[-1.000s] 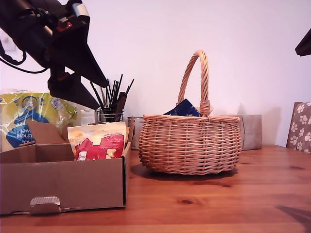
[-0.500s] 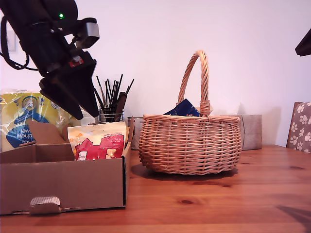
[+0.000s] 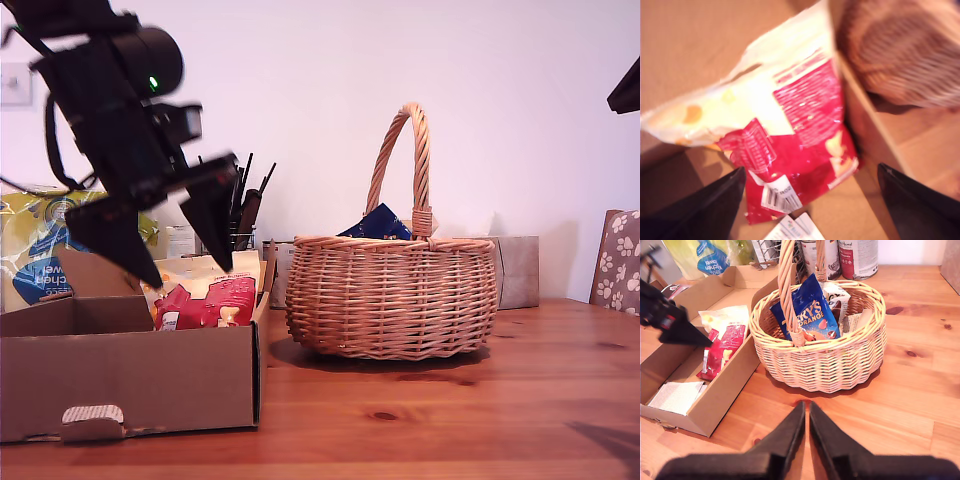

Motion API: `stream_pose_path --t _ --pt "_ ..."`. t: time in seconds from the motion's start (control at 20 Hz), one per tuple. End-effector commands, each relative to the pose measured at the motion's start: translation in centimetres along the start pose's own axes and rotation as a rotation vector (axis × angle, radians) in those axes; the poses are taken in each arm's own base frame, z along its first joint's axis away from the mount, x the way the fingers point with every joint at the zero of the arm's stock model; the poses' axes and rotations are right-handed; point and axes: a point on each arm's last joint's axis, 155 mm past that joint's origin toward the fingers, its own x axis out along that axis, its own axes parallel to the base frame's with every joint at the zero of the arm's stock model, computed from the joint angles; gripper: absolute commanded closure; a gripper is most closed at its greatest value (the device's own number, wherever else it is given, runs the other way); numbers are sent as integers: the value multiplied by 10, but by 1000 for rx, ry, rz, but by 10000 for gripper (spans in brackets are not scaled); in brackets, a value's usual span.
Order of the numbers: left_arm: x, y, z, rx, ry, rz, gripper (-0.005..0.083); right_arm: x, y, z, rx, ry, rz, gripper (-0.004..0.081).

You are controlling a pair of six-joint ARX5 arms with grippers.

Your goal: Move the bags of Easter eggs from the cardboard box on the left into the woven basket on the right side.

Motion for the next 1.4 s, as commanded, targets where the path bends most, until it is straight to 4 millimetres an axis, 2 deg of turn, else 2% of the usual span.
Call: stream_pose_path --t 0.0,0.25,0.6,0.75,0.8,0.85,1.0,1.05,1.25,1.35 --pt "12 4 -7 -45 28 26 -2 3 -2 -7 -1 10 -2 776" --pt "36 29 -19 -149 72 142 -19 3 -1 -7 3 10 -1 776" --pt "64 27 -17 -139 59 132 -17 3 -1 -6 8 6 2 776" --pt "64 31 -15 -132 49 161 17 3 -1 -6 8 5 2 776" --pt "64 33 -15 -126 46 173 66 3 -1 -6 8 4 2 776" --pt "63 35 -15 -121 48 182 151 3 -1 -6 8 4 2 776" --pt "63 36 -13 -82 41 182 514 3 -1 -6 8 4 2 776" --pt "63 35 -11 -57 37 180 582 3 -1 -6 8 4 2 776" --pt "61 35 -12 -15 47 180 599 3 -1 -6 8 5 2 776" --pt "54 34 -14 2 56 181 611 3 -1 -6 8 5 2 776"
